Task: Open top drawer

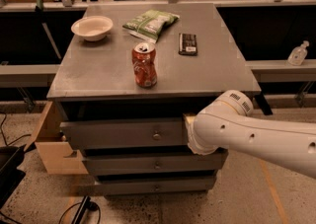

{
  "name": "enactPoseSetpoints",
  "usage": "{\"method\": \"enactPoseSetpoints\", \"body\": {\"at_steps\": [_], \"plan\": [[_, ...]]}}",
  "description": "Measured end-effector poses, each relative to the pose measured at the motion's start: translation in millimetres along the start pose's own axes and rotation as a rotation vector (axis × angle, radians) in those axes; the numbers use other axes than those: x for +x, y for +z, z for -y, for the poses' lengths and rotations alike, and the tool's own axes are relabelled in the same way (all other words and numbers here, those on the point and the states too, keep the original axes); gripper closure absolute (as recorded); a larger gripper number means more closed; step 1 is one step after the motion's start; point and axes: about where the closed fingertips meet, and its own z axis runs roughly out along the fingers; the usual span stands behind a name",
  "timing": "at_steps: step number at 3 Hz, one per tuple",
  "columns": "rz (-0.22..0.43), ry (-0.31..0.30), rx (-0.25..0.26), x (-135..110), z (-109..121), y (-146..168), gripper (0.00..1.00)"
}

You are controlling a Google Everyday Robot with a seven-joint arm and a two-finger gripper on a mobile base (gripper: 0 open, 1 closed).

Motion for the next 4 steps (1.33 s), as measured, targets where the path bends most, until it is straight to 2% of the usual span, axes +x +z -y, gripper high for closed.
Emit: {"method": "enactPoseSetpoints", "body": {"at_steps": [4], "plan": [[0.0,0.0,0.0,0.0,0.7,-2.3,1.0]]}}
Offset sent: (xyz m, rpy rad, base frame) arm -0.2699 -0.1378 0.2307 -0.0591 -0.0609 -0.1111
